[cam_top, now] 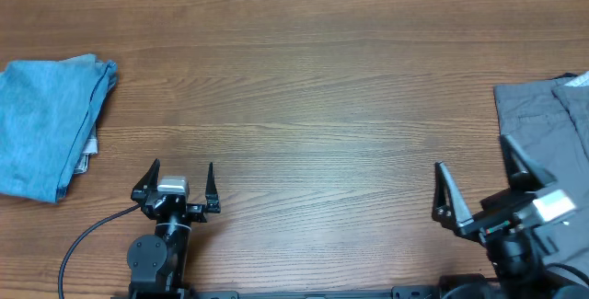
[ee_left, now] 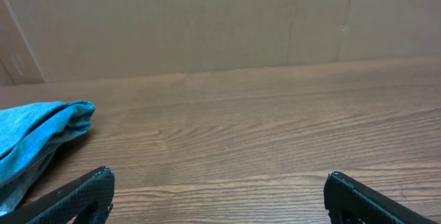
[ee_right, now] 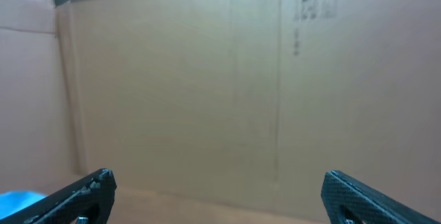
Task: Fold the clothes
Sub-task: 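Reach the right gripper to the grey shorts at the right edge, then grasp the grey shorts waistband with the right gripper and drag leftward, then reach the left gripper to the shorts' near edge and grasp it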
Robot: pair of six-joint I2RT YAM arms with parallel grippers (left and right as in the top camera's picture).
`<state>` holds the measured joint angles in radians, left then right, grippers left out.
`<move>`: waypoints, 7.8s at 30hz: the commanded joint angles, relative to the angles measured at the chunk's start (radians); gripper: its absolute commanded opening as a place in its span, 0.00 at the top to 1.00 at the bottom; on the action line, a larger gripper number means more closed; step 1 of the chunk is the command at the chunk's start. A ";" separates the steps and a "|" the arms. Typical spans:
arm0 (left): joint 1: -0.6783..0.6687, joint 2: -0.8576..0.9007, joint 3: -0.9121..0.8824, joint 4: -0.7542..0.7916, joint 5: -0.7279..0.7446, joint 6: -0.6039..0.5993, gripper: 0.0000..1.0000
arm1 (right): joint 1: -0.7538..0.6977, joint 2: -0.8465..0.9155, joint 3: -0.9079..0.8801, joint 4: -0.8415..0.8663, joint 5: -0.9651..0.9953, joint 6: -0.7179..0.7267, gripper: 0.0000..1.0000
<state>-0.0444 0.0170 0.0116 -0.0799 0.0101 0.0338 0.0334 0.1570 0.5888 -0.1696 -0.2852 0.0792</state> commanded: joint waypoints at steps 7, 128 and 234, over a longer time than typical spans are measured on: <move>-0.003 -0.006 -0.007 0.003 -0.010 0.019 0.00 | 0.005 0.570 0.751 -0.505 0.248 0.026 0.00; -0.003 -0.006 -0.007 0.003 -0.010 0.019 0.00 | 0.765 2.013 1.723 -0.821 0.211 0.108 0.96; -0.126 1.447 0.967 -0.856 0.166 -0.589 0.36 | 0.403 2.084 2.139 -1.481 0.527 0.493 0.96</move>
<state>-0.1642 1.4197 0.9760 -0.9325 0.1879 -0.5167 0.4400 2.2539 2.7270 -1.6596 0.2329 0.5755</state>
